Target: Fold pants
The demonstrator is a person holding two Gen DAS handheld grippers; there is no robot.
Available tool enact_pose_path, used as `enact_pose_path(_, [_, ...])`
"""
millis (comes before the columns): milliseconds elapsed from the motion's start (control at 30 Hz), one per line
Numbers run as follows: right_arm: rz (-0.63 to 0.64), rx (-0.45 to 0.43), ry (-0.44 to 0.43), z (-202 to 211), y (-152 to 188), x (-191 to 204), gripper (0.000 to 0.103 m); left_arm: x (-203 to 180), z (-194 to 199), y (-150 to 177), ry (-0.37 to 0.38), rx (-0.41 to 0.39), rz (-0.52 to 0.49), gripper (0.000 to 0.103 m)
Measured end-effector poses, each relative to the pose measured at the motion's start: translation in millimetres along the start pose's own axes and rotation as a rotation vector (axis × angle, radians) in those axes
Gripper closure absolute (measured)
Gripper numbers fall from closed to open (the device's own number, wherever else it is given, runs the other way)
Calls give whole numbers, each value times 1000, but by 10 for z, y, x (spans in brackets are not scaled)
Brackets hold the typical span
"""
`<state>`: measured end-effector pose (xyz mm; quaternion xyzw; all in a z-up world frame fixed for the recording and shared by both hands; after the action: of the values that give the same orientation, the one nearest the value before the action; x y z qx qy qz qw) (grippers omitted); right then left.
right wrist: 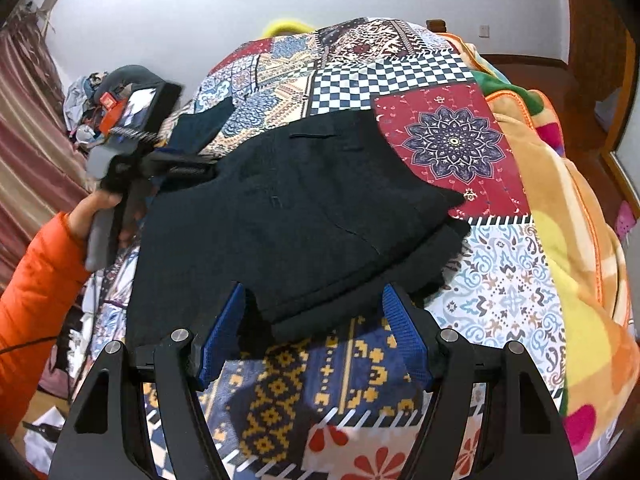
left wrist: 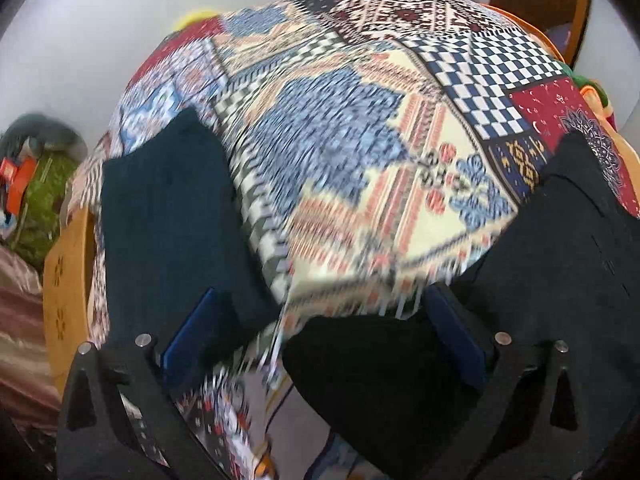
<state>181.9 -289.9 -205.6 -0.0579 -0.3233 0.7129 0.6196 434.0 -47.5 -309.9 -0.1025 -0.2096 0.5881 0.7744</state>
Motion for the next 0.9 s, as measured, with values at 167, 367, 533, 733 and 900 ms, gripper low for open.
enact_pose_path(167, [13, 5, 17, 14, 0, 11, 35, 234, 229, 460, -1, 26, 78, 0])
enact_pose_path(367, [52, 9, 9, 44, 57, 98, 35, 435, 670, 1151, 0, -6, 179, 0])
enact_pose_path(533, [91, 9, 23, 30, 36, 145, 35, 611, 865, 1628, 63, 7, 345, 0])
enact_pose_path(733, [207, 37, 58, -99, 17, 172, 36, 566, 1035, 2003, 109, 3, 451, 0])
enact_pose_path(900, [209, 69, 63, -214, -29, 99, 36, 548, 1115, 1936, 79, 3, 407, 0])
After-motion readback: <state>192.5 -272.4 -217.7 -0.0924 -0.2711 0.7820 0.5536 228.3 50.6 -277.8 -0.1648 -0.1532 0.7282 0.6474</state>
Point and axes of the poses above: each gripper's, at about its wrist camera, not at the fingertips, and z roughly against the way its jaws point, x to its left, y to its underside, the point moved 1 cm from there along -z, roughly the way its jaws point, and after that the axes turned 1 degree about z, right-handed, at the moved point
